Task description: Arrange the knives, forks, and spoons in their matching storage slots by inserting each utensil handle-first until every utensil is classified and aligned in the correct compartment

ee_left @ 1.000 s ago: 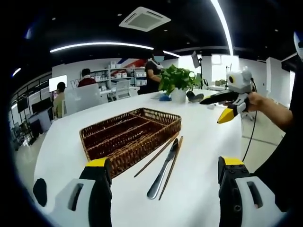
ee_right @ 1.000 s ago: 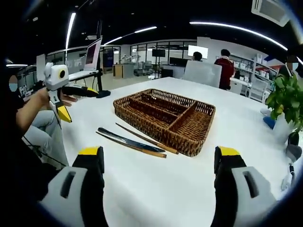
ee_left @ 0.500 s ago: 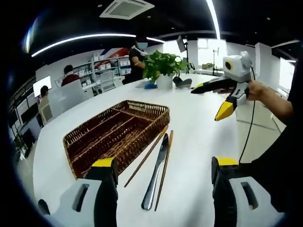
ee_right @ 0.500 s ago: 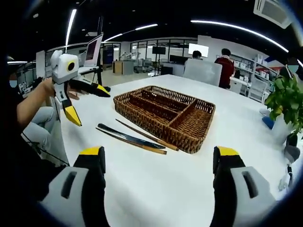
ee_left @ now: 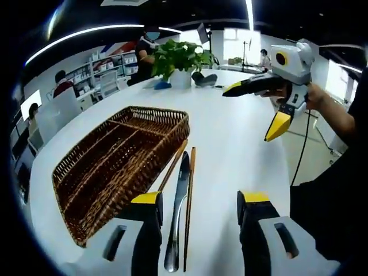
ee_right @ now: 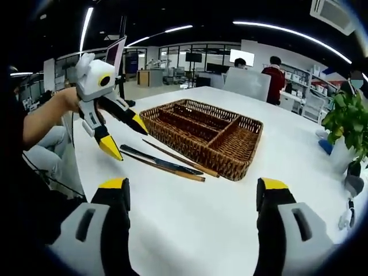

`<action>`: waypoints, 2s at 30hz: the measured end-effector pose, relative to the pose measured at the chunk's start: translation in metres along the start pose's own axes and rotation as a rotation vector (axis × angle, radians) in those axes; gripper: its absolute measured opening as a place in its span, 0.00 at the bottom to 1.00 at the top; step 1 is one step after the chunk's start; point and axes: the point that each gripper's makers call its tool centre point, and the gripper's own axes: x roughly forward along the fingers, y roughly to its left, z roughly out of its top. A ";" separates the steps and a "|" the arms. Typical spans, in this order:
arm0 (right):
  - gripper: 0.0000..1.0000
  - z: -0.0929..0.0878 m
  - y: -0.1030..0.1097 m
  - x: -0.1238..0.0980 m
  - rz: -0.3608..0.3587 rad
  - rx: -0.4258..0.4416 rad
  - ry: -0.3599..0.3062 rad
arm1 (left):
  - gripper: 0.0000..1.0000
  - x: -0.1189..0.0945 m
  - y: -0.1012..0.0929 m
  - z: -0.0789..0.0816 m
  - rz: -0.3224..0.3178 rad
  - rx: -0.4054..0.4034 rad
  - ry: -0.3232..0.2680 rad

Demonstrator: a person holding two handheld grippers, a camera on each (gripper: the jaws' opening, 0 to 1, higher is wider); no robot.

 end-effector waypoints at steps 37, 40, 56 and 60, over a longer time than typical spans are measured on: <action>0.89 -0.010 0.006 -0.003 -0.002 -0.006 0.018 | 0.10 0.065 0.011 -0.020 -0.014 0.202 0.375; 0.89 -0.011 0.006 -0.003 -0.002 -0.008 0.023 | 0.08 0.066 0.007 -0.020 -0.032 0.227 0.385; 0.87 -0.014 0.010 0.002 0.011 -0.013 0.035 | 0.05 0.068 0.005 -0.019 -0.080 0.198 0.376; 0.87 -0.013 0.011 0.003 0.013 -0.013 0.034 | 0.04 0.068 0.005 -0.020 -0.085 0.191 0.374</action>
